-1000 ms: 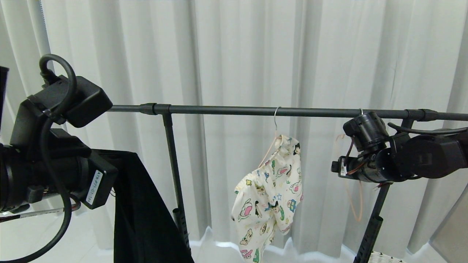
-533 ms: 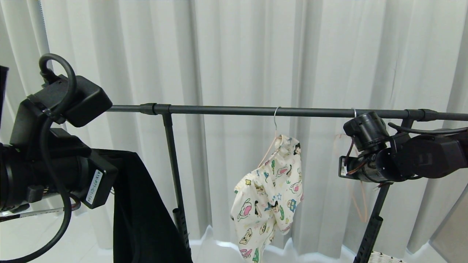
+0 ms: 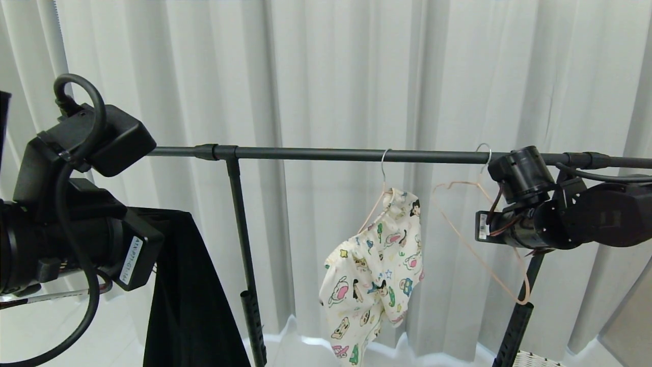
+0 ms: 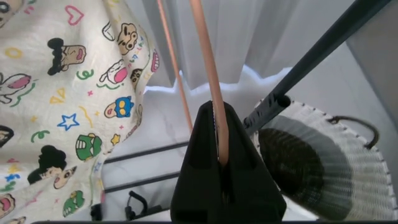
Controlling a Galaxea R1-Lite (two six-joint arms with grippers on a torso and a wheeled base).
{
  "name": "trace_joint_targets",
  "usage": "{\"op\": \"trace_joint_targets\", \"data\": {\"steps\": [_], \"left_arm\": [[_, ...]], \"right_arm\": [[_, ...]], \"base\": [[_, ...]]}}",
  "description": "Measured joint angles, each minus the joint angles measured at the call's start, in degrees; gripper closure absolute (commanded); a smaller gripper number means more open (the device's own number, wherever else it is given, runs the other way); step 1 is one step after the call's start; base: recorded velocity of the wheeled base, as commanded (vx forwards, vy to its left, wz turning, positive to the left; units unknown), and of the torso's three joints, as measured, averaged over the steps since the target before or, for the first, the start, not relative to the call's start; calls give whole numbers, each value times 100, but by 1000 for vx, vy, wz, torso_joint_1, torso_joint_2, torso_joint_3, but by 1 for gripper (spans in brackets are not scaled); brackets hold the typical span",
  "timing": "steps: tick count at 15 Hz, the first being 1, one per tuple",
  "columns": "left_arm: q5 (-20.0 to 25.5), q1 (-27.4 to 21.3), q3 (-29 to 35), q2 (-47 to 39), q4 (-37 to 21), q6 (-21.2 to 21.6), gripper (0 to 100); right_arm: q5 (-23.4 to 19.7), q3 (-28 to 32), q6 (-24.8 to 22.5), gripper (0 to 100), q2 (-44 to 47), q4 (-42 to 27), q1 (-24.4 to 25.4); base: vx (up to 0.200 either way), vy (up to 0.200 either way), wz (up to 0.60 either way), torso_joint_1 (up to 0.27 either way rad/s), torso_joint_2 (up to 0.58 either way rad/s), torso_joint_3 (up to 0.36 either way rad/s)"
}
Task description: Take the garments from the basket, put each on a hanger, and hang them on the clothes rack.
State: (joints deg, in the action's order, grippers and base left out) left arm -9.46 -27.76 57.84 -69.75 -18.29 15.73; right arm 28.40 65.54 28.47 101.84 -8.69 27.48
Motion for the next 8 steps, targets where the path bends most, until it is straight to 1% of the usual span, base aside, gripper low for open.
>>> {"op": "trace_joint_targets", "data": {"steps": [2, 3, 6, 8], "left_arm": [[-1, 0, -2, 0, 1, 0, 100], [0, 0, -2, 2, 0, 1, 100], [-1, 0, 6, 2, 1, 1, 100], [0, 0, 10, 5, 1, 0, 100]], "right_arm": [[0, -18, -151, 100, -99, 133, 0], [0, -68, -316, 100, -156, 216, 2], [-5, -394, -762, 100, -339, 777, 17], [0, -600, -901, 100, -457, 992, 17]], "base": [[0, 0, 0, 0, 0, 0], [0, 0, 0, 0, 0, 0], [0, 0, 0, 0, 0, 0], [0, 0, 0, 0, 0, 0]]}}
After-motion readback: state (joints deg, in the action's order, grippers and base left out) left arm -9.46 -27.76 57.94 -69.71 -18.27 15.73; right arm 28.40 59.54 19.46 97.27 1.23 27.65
